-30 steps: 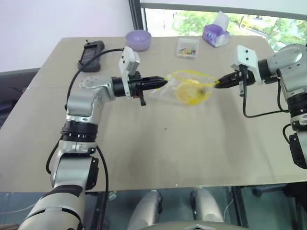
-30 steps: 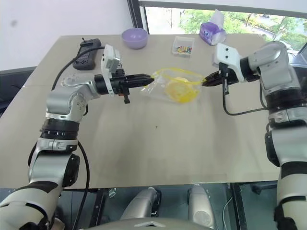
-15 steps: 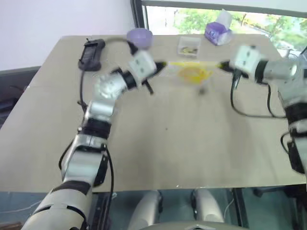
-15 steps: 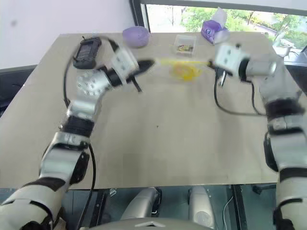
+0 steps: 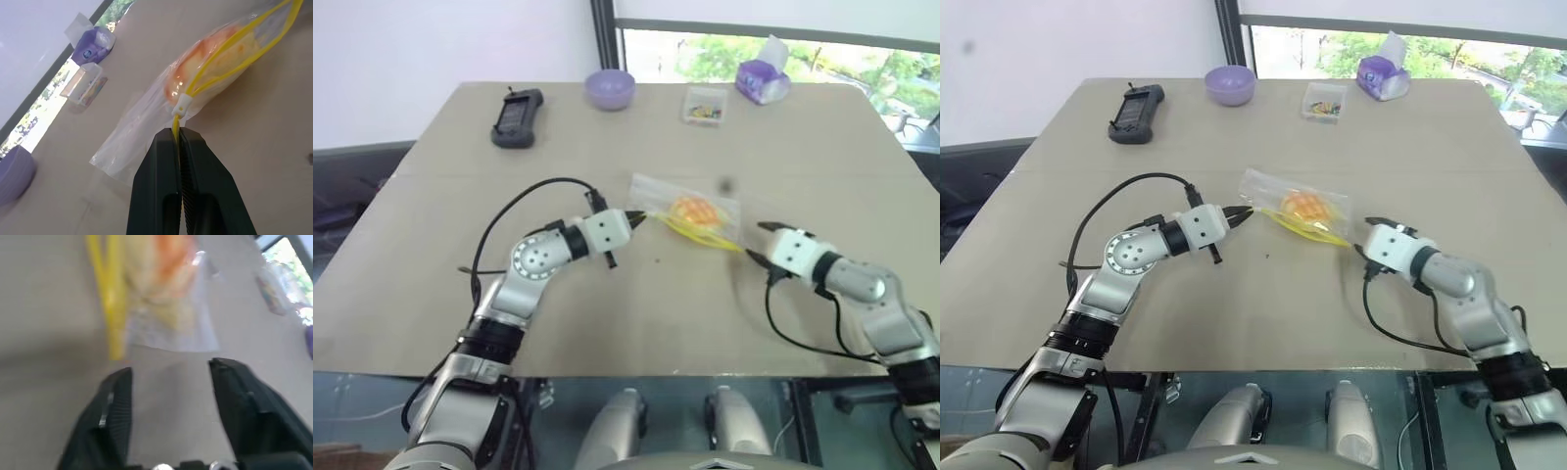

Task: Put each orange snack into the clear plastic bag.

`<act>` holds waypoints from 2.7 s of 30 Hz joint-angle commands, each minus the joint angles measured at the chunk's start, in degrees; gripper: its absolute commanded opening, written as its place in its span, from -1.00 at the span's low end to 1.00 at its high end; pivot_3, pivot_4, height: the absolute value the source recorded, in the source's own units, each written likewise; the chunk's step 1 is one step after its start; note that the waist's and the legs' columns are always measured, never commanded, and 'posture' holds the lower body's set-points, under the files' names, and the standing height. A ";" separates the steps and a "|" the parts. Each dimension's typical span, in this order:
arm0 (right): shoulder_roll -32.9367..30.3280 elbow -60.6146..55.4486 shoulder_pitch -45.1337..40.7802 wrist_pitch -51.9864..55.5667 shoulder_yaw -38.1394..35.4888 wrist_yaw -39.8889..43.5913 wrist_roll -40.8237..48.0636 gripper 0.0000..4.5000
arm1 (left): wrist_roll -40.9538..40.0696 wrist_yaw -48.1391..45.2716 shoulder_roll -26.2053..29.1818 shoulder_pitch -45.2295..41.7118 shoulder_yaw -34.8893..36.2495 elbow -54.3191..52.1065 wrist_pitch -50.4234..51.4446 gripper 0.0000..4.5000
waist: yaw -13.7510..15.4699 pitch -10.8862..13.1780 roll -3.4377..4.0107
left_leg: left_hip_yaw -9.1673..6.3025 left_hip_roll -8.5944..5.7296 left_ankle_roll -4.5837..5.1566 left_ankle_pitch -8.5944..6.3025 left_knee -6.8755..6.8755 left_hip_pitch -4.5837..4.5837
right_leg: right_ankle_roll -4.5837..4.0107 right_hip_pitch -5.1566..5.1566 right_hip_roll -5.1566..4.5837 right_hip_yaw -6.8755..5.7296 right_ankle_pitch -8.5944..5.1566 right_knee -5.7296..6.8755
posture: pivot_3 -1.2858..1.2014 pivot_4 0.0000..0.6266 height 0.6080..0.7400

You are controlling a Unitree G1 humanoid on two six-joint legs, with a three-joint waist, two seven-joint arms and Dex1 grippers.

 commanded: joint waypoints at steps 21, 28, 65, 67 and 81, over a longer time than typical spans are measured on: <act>16.13 -2.46 -20.88 0.55 18.25 0.09 -5.68 -0.56 | -6.02 -6.21 3.60 -0.12 2.69 -10.66 6.03 -1.00 | -0.28 0.01 -0.04 | -0.11 0.02 -0.21 0.11 -0.15 -0.30 | -0.01 -0.16 0.01 -0.12 0.01 -0.40 | 0.03 -0.52 1.00; 17.20 -2.25 -21.61 0.92 19.07 1.37 -6.12 -0.56 | -5.81 -5.99 3.78 -0.16 2.63 -10.71 5.90 -1.00 | -0.45 0.01 -0.04 | -0.07 0.01 -0.21 0.11 -0.16 -0.31 | -0.01 -0.17 0.01 -0.08 0.02 -0.41 | 0.03 -0.52 1.00; 12.49 -0.65 -18.22 3.62 14.98 -0.21 -8.97 -0.97 | -5.03 -0.01 2.93 0.65 5.42 -7.06 -3.20 -1.00 | -0.37 0.01 -0.03 | 0.02 0.01 -0.21 0.11 -0.36 -0.34 | -0.01 -0.36 0.00 0.02 0.02 -0.48 | 0.03 -0.52 1.00; 11.10 -1.10 -17.02 4.18 13.93 -0.38 -8.79 -0.97 | -5.03 0.24 3.18 0.92 5.57 -6.39 -3.91 -1.00 | -0.37 0.01 -0.03 | 0.03 0.01 -0.21 0.11 -0.37 -0.34 | -0.01 -0.36 0.00 0.02 0.02 -0.50 | 0.03 -0.52 1.00; 0.49 -1.86 -7.44 4.82 6.14 -1.91 -7.58 -0.97 | -6.17 1.50 3.49 0.77 6.83 -3.86 -3.10 -1.00 | -0.27 0.02 -0.04 | 0.10 0.02 -0.20 0.11 -0.59 -0.35 | -0.01 -0.35 -0.01 0.05 0.02 -0.69 | 0.03 -0.52 1.00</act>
